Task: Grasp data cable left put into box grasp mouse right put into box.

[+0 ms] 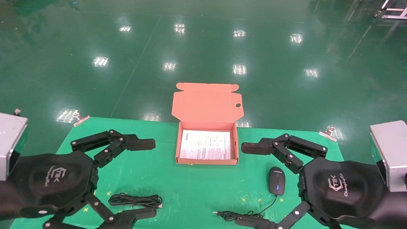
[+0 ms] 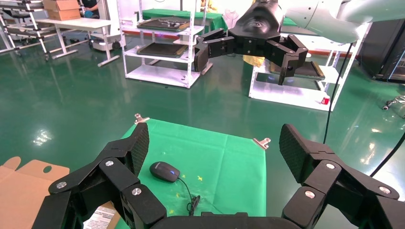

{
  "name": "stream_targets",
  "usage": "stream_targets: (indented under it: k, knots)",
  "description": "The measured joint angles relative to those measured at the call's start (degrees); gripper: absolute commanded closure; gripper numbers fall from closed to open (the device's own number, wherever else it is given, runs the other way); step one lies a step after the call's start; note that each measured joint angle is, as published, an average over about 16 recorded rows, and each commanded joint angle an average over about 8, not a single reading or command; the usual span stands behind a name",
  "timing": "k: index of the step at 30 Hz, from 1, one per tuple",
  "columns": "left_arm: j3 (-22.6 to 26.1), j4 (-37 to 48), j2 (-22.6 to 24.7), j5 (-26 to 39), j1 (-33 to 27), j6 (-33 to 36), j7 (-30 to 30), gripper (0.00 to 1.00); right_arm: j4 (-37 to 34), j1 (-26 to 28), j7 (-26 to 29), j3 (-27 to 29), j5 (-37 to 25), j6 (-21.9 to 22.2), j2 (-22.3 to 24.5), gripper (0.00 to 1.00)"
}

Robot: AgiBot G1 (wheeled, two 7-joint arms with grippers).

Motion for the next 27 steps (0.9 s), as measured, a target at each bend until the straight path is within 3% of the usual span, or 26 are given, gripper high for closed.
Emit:
stream_targets:
  k: [18,27]
  knots:
    - [0.17,-0.05,0.03,0.27,-0.25,0.27,0.04,0.0,0.26,0.37,-0.01,-0.2,-0.83,0.24,0.11,0.0]
    - [3.27,0.05,0.77,6.25,-4.24,2.11,-0.4,0.0,1.99,4.81,-1.11,-3.24,-8.47,-1.24,0.17,0.0]
